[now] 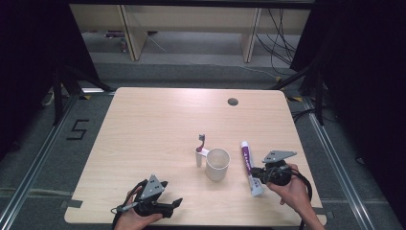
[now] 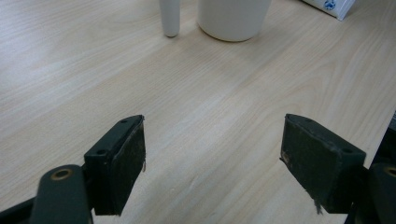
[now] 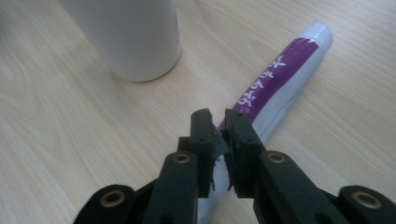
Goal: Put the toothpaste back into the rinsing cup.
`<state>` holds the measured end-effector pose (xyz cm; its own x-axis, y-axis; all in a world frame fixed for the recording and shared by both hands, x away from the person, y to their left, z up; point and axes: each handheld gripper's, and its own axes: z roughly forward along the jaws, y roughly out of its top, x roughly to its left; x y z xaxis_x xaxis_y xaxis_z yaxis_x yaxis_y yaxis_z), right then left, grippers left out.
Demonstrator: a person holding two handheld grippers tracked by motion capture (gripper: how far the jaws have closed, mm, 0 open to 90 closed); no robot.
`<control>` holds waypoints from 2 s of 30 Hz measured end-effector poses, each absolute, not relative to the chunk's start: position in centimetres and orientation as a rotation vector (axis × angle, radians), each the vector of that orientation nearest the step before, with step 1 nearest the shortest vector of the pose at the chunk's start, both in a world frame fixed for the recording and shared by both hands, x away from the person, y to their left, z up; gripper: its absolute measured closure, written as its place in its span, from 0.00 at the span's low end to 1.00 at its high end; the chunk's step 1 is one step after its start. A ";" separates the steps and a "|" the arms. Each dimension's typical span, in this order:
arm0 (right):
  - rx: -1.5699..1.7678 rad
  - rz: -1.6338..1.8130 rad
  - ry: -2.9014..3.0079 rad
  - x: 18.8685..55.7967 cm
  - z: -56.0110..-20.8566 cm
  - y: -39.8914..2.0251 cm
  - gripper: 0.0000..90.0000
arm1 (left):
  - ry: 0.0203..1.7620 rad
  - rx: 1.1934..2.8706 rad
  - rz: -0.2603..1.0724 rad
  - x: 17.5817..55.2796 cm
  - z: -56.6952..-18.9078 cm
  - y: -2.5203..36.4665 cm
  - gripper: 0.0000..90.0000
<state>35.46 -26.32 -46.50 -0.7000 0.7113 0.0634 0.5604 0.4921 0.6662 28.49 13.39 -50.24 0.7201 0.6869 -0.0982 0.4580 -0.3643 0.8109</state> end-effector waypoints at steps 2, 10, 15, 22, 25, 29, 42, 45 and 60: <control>1.069 0.998 2.543 35.4 -46.7 -25.9 0.96 | 0.862 2.033 0.322 28.6 -50.3 13.4 0.24; 0.985 0.984 2.617 35.3 -47.9 -25.0 0.98 | 0.864 2.023 0.321 28.5 -50.3 13.3 0.24; 0.983 0.966 2.654 34.9 -48.3 -24.6 0.98 | 0.867 2.031 0.328 28.5 -50.3 13.4 0.24; 0.991 0.909 2.681 34.5 -48.7 -25.1 0.99 | 0.854 2.062 0.332 28.5 -50.2 13.5 0.24; 0.996 0.892 2.678 34.2 -48.8 -25.5 0.99 | 0.856 2.055 0.331 28.5 -50.3 13.5 0.24; 1.020 0.843 2.678 33.9 -48.9 -26.5 0.99 | 0.859 2.041 0.321 28.4 -50.3 13.3 0.24; 1.124 0.839 2.563 34.6 -48.6 -31.5 0.99 | 0.856 2.045 0.320 28.5 -50.5 13.2 0.25; 1.191 0.809 2.538 35.1 -48.3 -32.6 0.99 | 0.852 2.058 0.316 28.4 -50.4 13.2 0.25; 1.338 0.730 2.416 39.5 -48.5 -34.7 0.99 | 0.847 2.061 0.312 28.4 -50.6 13.0 0.25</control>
